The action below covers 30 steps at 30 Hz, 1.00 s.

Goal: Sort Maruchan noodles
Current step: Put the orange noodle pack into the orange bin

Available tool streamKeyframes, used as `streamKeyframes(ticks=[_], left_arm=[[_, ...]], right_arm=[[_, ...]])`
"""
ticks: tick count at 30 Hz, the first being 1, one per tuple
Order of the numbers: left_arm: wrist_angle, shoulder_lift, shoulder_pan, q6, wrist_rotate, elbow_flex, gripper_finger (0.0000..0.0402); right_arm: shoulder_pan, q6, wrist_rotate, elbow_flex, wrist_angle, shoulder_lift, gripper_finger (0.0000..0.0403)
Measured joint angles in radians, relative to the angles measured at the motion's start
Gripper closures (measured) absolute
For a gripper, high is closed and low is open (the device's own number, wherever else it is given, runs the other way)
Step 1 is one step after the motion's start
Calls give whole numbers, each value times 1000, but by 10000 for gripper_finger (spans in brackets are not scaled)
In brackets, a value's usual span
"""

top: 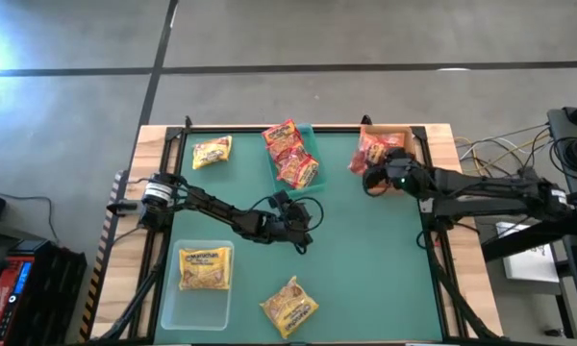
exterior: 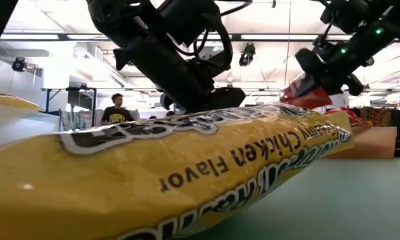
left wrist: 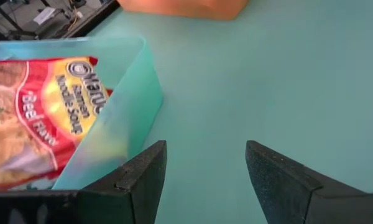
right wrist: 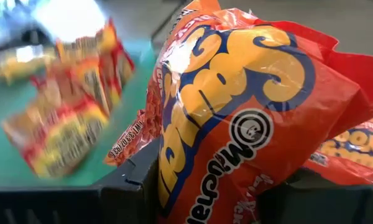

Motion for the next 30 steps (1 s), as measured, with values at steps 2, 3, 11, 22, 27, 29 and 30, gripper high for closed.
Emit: streamKeyframes(ticks=[2,3,11,22,27,29,30], left_arm=[[-27,0,0,-17,0,0,198],[-36,0,0,-23,0,0,198],[-41,0,0,-24,0,0,198],[-41,0,0,-23,0,0,198],[-41,0,0,-23,0,0,198],[-41,0,0,-23,0,0,198],[-41,0,0,-23,0,0,198]], right_arm=[[-34,-63,-67,0,-56,-20,243],[-46,-80,-85,0,-85,-27,243],[-116,-144,-78,0,-281,-45,243],[-130,-342,-32,14,-332,-44,243],[-130,-345,-29,15,-330,-31,243],[-129,-345,-32,16,-327,-16,241],[-129,-340,-34,16,-326,-10,238]])
